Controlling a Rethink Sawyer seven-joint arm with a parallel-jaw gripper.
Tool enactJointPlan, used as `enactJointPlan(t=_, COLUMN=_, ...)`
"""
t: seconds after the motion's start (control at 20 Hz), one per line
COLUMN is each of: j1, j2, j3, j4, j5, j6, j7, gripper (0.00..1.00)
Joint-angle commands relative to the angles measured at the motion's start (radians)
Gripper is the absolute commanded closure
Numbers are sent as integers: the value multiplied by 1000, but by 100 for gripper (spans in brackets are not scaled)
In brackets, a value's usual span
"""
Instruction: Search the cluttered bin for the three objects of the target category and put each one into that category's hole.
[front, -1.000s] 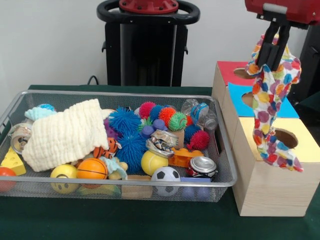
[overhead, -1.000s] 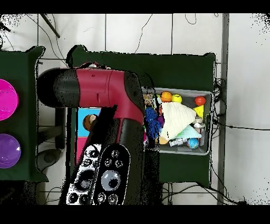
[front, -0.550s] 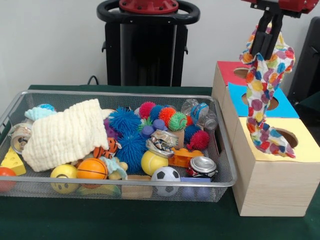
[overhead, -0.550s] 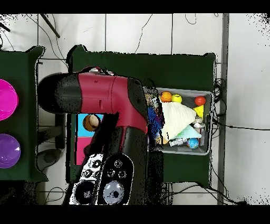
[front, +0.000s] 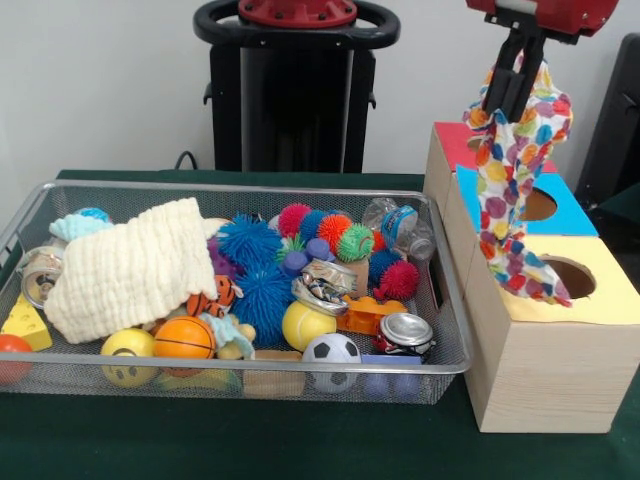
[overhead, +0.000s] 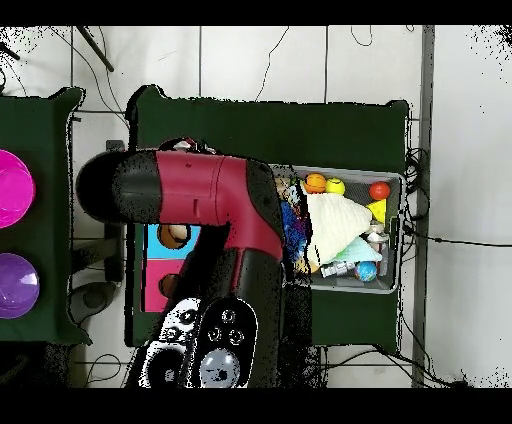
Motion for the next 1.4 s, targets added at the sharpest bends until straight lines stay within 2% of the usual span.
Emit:
enactJointPlan(t=0.05, j1=-16, j2=40, j3=99, j4=162, j5=-9, j6=-47, j7=23, gripper=100)
enactJointPlan(t=1.05, j1=43, j2=72, j3=76, j4=188, j5=10, j6=-93, j7=112, gripper=100)
enactJointPlan(t=1.4, j1=78, j2=99, j3=58, j4=167, j5=23, j6=-95, j7=159, gripper=100)
